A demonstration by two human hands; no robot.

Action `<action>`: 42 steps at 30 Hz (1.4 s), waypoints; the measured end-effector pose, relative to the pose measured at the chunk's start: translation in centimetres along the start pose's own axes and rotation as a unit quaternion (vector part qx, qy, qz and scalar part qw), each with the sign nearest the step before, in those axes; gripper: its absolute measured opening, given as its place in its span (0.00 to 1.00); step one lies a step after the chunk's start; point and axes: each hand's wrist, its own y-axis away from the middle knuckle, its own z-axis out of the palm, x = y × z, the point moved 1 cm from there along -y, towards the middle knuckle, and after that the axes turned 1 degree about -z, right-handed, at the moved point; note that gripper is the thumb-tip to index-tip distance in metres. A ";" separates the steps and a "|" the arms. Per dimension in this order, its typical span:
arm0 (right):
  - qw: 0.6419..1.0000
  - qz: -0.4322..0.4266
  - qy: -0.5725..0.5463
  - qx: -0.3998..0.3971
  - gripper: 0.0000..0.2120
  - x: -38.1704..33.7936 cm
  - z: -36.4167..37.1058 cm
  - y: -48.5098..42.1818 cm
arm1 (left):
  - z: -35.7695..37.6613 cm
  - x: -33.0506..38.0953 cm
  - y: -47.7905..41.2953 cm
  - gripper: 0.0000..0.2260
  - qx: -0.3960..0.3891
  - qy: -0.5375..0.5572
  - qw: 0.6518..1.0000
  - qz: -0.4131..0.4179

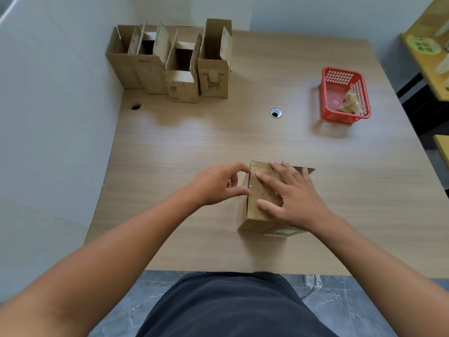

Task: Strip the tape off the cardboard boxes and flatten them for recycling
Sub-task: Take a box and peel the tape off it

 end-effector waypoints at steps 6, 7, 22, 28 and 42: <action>0.998 0.001 -0.060 0.027 0.46 -0.8 0.7 0.1 | 0.8 -1.1 0.1 0.22 0.007 0.031 0.999 0.011; 0.997 -0.001 -0.067 0.032 0.46 -0.7 0.8 0.2 | 0.8 -1.2 0.0 0.22 0.005 0.033 0.999 0.013; 0.999 0.026 -0.019 0.020 0.45 -1.1 1.0 -0.6 | -1.7 -1.4 -2.0 0.14 -0.078 -0.155 0.979 0.106; 0.999 0.032 -0.021 0.039 0.44 -1.6 1.6 -0.6 | -2.2 1.0 -2.5 0.10 -0.140 -0.126 0.982 0.026; 0.990 0.007 -0.129 0.054 0.47 -0.1 0.9 0.3 | 0.0 1.1 -0.1 0.09 0.003 -0.009 1.000 -0.007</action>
